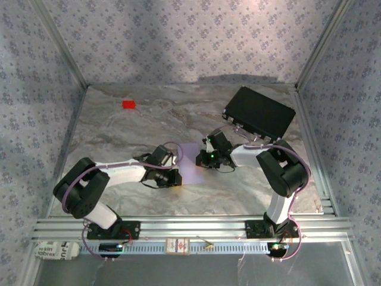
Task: Fold a paper plane with a square sheet of paper (pick it up from the middle)
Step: First fold the square sheet of paper in half at the center of the table.
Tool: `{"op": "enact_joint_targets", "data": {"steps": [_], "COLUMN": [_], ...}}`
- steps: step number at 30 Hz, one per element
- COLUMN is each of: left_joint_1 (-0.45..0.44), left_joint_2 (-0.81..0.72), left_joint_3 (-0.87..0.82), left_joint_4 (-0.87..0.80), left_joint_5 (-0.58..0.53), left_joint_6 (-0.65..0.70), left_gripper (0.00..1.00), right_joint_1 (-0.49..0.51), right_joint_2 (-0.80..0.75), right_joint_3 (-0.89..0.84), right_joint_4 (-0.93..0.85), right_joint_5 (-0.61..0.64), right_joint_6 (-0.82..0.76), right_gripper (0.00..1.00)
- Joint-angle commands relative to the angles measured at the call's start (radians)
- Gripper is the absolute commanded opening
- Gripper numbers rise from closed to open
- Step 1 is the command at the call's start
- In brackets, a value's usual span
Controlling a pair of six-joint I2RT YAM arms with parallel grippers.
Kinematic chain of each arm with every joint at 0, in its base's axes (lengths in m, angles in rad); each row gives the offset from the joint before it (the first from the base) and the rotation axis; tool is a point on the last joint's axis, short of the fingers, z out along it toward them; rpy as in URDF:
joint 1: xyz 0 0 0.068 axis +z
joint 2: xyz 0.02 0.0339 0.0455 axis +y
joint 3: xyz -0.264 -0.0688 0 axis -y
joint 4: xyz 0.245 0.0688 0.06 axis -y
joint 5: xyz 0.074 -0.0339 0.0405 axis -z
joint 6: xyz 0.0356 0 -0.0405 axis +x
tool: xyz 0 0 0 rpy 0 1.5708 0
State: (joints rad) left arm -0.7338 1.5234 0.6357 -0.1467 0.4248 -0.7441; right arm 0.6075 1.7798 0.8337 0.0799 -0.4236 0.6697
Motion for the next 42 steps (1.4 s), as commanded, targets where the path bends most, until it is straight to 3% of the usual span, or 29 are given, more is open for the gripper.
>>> {"op": "enact_joint_targets", "data": {"steps": [1,10,20,29,42], "left_joint_1": [-0.016,-0.019,0.001,0.005,0.004], "left_joint_2": [-0.036,-0.143,0.027,0.108,0.008], "left_joint_3": [-0.007,0.012,0.026,-0.080,-0.097], "left_joint_4": [-0.047,-0.001,0.234,0.233,0.163], "left_joint_5": [-0.018,-0.067,0.120,0.136,0.123], "left_joint_6": [0.037,-0.029,-0.124,-0.109,-0.030], "left_gripper": [0.13,0.12,0.12,0.11,0.13], "right_joint_1": [0.005,0.006,0.006,0.006,0.005], "right_joint_2": [0.031,0.020,0.020,0.021,0.015], "right_joint_3": [-0.037,-0.038,-0.044,-0.041,-0.039], "right_joint_4": [-0.120,-0.124,-0.123,-0.126,-0.122], "right_joint_5": [0.060,0.065,0.068,0.069,0.059], "right_joint_6": [0.008,0.007,0.008,0.005,-0.005], "right_gripper": [0.00,0.00,0.00,0.00,0.00]}}
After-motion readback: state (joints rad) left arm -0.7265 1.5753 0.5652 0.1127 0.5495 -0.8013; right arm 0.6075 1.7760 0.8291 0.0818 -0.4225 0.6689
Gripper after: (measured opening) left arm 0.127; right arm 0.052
